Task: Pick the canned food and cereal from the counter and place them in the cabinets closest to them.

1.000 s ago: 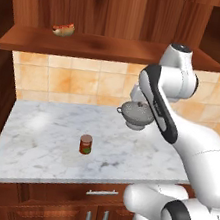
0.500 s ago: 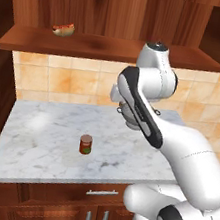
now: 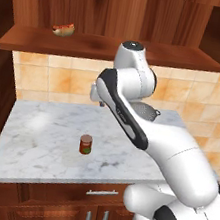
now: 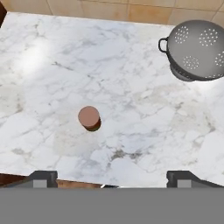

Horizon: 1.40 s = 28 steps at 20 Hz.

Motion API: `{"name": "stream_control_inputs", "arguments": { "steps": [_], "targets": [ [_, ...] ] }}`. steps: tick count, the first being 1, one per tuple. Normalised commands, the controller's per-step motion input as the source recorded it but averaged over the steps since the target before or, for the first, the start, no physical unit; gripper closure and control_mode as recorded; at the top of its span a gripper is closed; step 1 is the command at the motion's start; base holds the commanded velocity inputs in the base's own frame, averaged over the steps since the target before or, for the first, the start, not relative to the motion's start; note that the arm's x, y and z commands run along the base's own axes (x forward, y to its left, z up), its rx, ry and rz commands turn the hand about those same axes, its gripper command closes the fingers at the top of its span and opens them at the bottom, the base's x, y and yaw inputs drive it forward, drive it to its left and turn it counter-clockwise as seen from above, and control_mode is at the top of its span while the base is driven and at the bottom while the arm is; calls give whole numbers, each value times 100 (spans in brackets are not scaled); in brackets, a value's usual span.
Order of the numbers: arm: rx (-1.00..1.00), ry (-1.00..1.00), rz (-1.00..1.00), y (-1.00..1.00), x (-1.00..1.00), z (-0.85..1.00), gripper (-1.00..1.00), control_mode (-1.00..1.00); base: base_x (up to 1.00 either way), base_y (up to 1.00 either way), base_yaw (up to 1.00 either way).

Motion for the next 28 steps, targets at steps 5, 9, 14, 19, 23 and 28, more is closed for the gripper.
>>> {"name": "stream_control_inputs", "arguments": {
  "steps": [5,9,14,19,23,28],
  "targets": [
    [0,-1,0,50,0,-3,-100,-100,0,0,0],
    [-1,0,0,24,0,-3,-100,-100,0,0,0],
    [0,2,0,0,0,-8,-100,-100,0,0,0],
    [0,1,0,0,0,-34,-100,-100,0,0,0],
    [0,0,0,0,1,-37,-100,-100,0,0,0],
    [0,0,0,0,8,-36,-100,-100,0,0,0]
  ]
}}
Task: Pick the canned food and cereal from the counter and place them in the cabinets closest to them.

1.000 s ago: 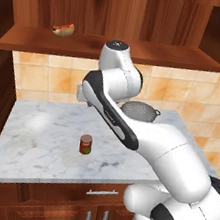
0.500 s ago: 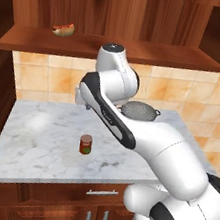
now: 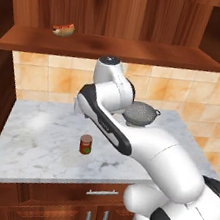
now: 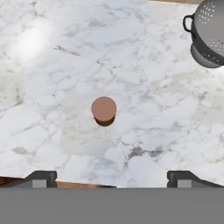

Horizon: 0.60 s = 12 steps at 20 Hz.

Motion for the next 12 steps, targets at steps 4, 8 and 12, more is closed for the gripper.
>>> {"name": "stream_control_inputs", "arguments": {
  "steps": [4,8,12],
  "targets": [
    [0,0,0,2,20,-36,-100,-100,0,0,0],
    [0,0,0,7,27,-36,-100,-100,0,0,0],
    [0,0,0,8,28,-32,-100,-100,0,0,0]
  ]
}}
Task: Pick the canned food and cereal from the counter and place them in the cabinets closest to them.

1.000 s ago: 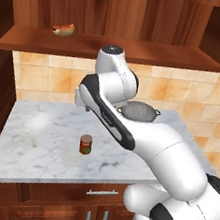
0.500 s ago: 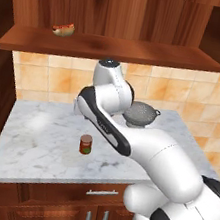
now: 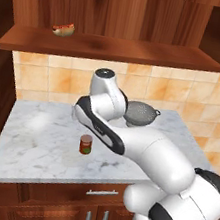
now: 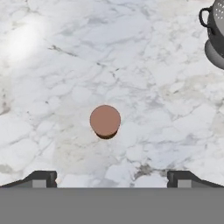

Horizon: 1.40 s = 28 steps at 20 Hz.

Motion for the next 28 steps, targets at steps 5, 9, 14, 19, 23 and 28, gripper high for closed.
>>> {"name": "stream_control_inputs", "arguments": {
  "steps": [5,9,14,19,23,28],
  "targets": [
    [0,0,0,6,23,-32,-100,-100,0,0,0],
    [0,0,0,6,14,-31,-100,-100,0,0,0],
    [0,0,0,6,9,-30,-100,-100,0,0,0],
    [-1,0,0,5,10,-34,-100,-100,0,0,0],
    [-2,0,0,1,12,-35,-100,-100,0,0,0],
    [-1,0,0,0,13,-34,-100,-100,0,0,0]
  ]
}}
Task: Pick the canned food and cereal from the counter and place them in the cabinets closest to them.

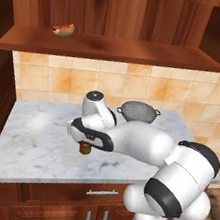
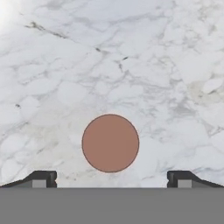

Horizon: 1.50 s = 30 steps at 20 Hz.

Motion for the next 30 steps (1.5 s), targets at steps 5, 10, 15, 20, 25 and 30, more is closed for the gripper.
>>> {"name": "stream_control_inputs", "arguments": {
  "steps": [5,10,15,20,25,30],
  "targets": [
    [0,0,0,0,14,-31,-100,-100,0,0,0],
    [0,-1,0,3,18,-27,-100,-100,0,0,0],
    [0,-1,0,5,17,-27,-100,-100,0,0,0],
    [0,-1,0,4,12,-28,100,-100,0,0,0],
    [0,0,0,0,0,-1,100,-100,0,0,0],
    [3,-3,-3,-3,0,24,100,-100,0,0,0]
  ]
}}
